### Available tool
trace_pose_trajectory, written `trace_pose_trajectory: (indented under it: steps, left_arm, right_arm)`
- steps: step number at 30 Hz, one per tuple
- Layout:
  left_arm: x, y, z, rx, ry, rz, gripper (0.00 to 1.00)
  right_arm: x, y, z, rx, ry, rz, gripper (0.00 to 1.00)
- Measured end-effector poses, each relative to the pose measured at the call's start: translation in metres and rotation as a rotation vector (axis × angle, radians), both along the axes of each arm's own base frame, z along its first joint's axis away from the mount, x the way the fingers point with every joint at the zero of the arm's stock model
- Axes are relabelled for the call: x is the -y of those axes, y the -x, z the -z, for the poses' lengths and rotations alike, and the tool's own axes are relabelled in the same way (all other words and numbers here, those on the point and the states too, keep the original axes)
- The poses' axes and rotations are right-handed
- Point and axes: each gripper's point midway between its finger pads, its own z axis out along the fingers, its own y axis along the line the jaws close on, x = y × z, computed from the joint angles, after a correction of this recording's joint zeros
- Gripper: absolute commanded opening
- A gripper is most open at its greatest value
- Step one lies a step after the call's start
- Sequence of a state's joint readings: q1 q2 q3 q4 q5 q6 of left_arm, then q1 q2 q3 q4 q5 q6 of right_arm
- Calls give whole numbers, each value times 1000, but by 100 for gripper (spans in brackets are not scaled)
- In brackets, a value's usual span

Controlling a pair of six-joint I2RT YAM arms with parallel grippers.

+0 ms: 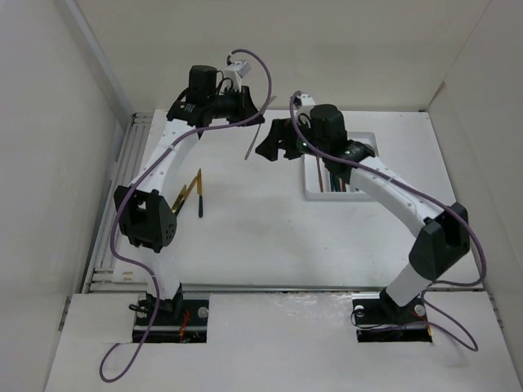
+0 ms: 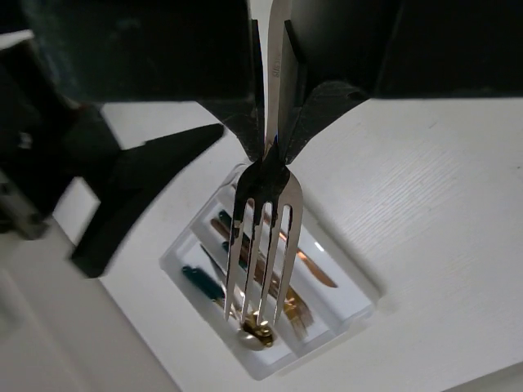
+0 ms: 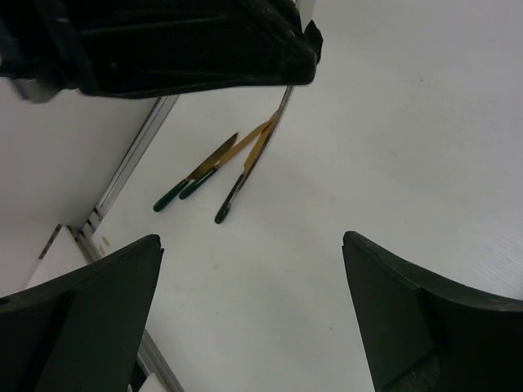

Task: Sort the eating utensils into containers

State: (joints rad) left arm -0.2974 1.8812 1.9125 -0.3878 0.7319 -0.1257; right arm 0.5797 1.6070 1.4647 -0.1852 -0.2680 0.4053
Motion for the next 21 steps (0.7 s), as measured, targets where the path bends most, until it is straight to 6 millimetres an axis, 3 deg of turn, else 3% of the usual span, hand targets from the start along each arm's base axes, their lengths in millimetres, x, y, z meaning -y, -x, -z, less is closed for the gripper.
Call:
trace_pose_trajectory:
  steps: [5,14,21]
  left_arm:
    - [8,20,-21,-9,70,79,0]
    - [13,37,-31,-58,132,153,0]
    - [14,40,-42,-59,174,167,0]
  right_arm:
    - [-25,-7,12,-32,-22,-74,88]
    - [-37,-15,-26,12,-163,-122,60]
    - [-50,-24,-11,-53,-208,-157,13]
